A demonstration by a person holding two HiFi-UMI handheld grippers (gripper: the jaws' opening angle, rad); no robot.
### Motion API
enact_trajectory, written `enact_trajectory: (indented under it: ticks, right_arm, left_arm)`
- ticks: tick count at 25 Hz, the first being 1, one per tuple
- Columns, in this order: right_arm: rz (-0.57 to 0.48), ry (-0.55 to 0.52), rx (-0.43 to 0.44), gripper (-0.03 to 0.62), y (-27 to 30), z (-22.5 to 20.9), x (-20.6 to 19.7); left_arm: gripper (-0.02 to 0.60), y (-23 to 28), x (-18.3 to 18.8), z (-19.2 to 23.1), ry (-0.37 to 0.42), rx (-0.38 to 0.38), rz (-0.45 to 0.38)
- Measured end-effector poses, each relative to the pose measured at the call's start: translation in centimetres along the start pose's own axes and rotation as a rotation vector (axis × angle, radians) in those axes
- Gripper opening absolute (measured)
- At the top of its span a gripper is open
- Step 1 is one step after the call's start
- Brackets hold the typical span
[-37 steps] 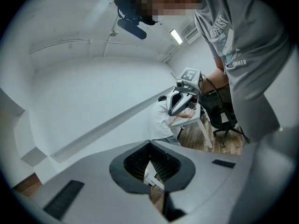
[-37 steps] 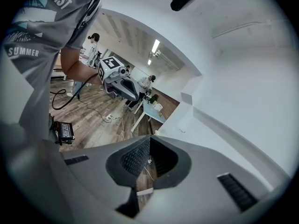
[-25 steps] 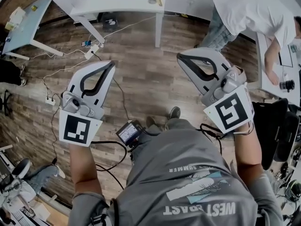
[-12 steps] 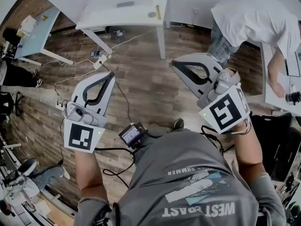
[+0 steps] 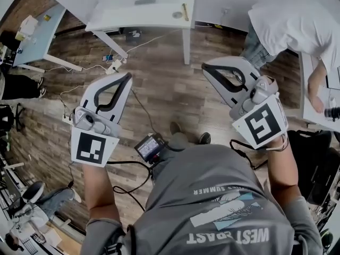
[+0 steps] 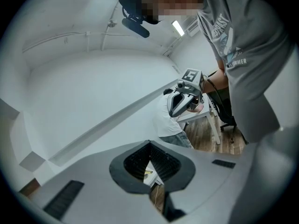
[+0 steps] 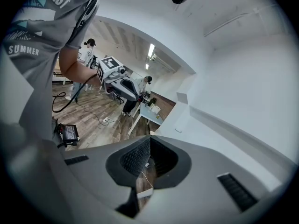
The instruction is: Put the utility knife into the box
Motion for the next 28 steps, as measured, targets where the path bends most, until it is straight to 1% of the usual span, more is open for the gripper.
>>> enact_trajectory:
  ticks: [8, 11, 14, 17, 19, 22, 25, 28]
  right_arm:
    - [0.057, -0.014, -0.036, 0.011, 5.3, -0.5, 0.7]
    - [0.085, -0.011, -0.043, 0.011, 6.7, -0.5, 0.4]
    - [0.091, 0.002, -0.041, 0.011, 7.6, -0.6, -0.1]
    - [0.088, 0.008, -0.027, 0.011, 8.5, -1.6, -1.1]
    - [0.084, 0.010, -0.024, 0.011, 9.3, -2.8, -1.9]
    - [0.100, -0.027, -0.020, 0.011, 10.0, -4.2, -3.4]
    - [0.061, -0.026, -0.009, 0.010, 10.9, -5.6, -4.7]
    - [0.025, -0.019, 0.001, 0.011, 12.0, -7.6, -5.8]
  left_arm:
    - [0.009, -0.2, -3.9, 4.8, 0.004, -0.022, -0.081]
    - [0.009, 0.3, -5.3, 5.8, -0.003, -0.039, -0.093]
    - [0.009, 1.2, -6.0, 6.5, -0.003, -0.054, -0.099]
    - [0.009, 2.5, -6.3, 7.4, -0.020, -0.056, -0.098]
    - [0.009, 3.6, -6.3, 8.4, -0.018, -0.054, -0.094]
    - [0.009, 5.2, -6.1, 9.4, -0.036, -0.043, -0.067]
    - [0.009, 6.6, -5.4, 10.1, -0.029, -0.031, -0.033]
    - [0.009, 7.8, -4.6, 11.7, -0.024, -0.003, -0.012]
Point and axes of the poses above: the fingertips, and each gripper's own axes: y forward along the fingers, z to its left, x out of its top, the point moved 5 cm from there along -y, backward along the fingers, and after that the axes turned 15 degrees about -x, right-handed, at the moved point
